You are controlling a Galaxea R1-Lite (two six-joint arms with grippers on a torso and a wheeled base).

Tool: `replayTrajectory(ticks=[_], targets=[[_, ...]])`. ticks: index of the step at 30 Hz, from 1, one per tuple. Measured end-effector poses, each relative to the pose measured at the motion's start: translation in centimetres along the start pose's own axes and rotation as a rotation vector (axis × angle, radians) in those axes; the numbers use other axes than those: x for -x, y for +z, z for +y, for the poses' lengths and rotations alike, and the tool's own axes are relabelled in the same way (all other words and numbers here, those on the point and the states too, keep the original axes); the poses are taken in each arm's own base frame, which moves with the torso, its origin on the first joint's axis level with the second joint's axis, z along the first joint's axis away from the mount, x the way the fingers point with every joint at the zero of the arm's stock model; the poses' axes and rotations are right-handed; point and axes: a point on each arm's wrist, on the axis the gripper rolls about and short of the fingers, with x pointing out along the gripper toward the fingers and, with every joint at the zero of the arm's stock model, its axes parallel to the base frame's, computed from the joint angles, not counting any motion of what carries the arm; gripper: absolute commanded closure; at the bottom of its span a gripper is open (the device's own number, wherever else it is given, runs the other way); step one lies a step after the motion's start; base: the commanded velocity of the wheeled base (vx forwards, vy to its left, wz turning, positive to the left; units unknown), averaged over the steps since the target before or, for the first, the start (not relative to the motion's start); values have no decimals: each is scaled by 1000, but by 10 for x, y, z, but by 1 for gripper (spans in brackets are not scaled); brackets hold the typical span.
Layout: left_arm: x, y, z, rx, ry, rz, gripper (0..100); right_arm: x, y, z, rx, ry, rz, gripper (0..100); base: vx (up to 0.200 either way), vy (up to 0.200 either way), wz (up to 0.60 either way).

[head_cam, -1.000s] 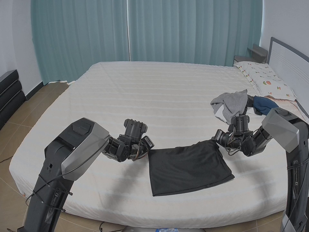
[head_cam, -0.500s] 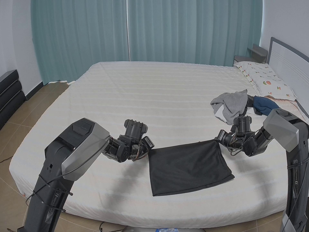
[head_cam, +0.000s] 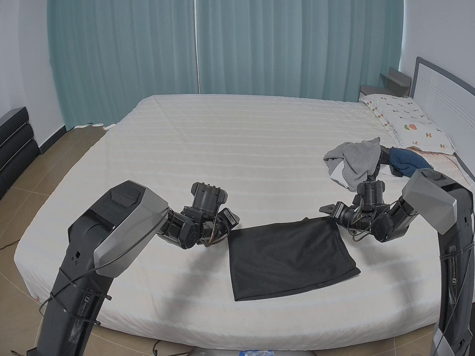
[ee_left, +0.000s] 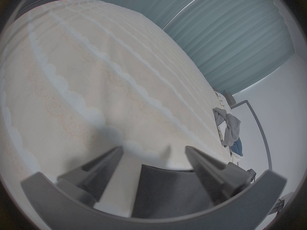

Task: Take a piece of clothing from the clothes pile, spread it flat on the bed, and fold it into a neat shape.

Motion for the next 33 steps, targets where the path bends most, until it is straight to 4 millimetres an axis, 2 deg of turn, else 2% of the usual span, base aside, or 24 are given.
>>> replayTrajectory(ticks=[4,10,15,19,26,33], targets=[[2,1,0,11,2,0,0,14,1,-1,-2,4,21,0,0,0,0],[10,4,5,51,24,4,0,51,-13,-8,3,25,132,0,0,0,0],[29,5,18,76,75,24,0,85,-28,-14,6,20,212,0,0,0,0],[48,1,27,87,99,48,0,102,-34,-16,8,29,237,0,0,0,0],[73,-12,35,104,21,18,0,116,-35,-19,20,54,213,0,0,0,0],[89,-18,39,147,0,19,0,118,-44,-24,60,55,229,0,0,0,0]])
